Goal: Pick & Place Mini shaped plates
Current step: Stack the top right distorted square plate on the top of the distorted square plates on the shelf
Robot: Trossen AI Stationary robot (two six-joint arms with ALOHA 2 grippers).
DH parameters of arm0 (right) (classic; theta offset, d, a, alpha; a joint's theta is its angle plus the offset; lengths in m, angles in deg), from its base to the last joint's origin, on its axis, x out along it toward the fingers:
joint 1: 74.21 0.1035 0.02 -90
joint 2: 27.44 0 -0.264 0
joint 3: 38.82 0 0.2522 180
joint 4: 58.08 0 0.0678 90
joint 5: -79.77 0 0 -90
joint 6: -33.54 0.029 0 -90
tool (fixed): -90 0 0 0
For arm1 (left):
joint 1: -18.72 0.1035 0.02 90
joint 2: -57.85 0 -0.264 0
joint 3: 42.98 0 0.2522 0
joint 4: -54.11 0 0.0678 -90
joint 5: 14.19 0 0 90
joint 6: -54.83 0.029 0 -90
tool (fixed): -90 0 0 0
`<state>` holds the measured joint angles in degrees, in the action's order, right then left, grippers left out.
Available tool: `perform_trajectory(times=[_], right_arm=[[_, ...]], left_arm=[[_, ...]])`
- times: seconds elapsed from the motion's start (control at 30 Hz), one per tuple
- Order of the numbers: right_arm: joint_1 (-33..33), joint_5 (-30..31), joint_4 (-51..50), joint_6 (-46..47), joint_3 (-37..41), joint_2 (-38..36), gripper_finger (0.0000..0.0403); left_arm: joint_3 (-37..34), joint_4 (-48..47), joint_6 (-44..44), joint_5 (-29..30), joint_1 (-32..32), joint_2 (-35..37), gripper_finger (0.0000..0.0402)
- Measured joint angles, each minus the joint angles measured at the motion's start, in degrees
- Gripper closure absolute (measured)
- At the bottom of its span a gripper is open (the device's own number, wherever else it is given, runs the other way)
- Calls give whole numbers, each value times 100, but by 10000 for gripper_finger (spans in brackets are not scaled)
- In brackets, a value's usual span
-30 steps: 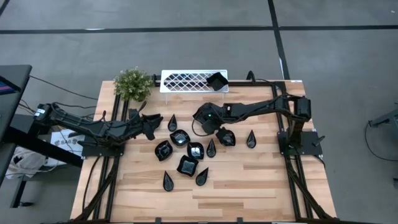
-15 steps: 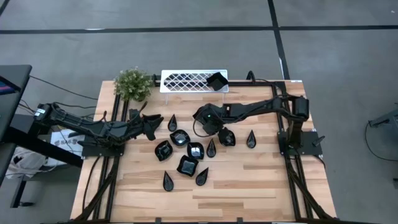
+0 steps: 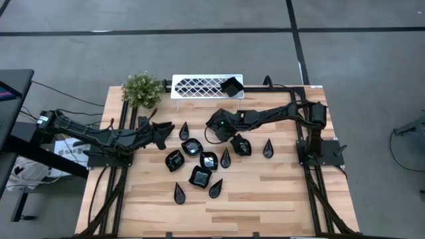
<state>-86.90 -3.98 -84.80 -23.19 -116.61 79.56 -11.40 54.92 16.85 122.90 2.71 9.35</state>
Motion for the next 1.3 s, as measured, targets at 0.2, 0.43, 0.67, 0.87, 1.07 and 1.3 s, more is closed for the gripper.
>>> perform_trajectory(times=[0.2,0.43,0.67,0.87,1.07,1.3], right_arm=[[35,47,3,26,0,0,295],[-24,30,0,441,0,0,295],[35,122,-2,477,0,0,320],[27,136,-6,629,0,0,358],[24,200,-21,641,0,0,399],[149,312,-35,625,0,-23,397]], left_arm=[[0,0,0,0,0,-1,247],[0,0,0,0,0,-1,247],[0,0,0,0,-1,-1,247],[0,0,-2,0,-2,-1,247],[0,0,-1,0,0,-1,247],[2,0,-1,0,-1,-1,247]])
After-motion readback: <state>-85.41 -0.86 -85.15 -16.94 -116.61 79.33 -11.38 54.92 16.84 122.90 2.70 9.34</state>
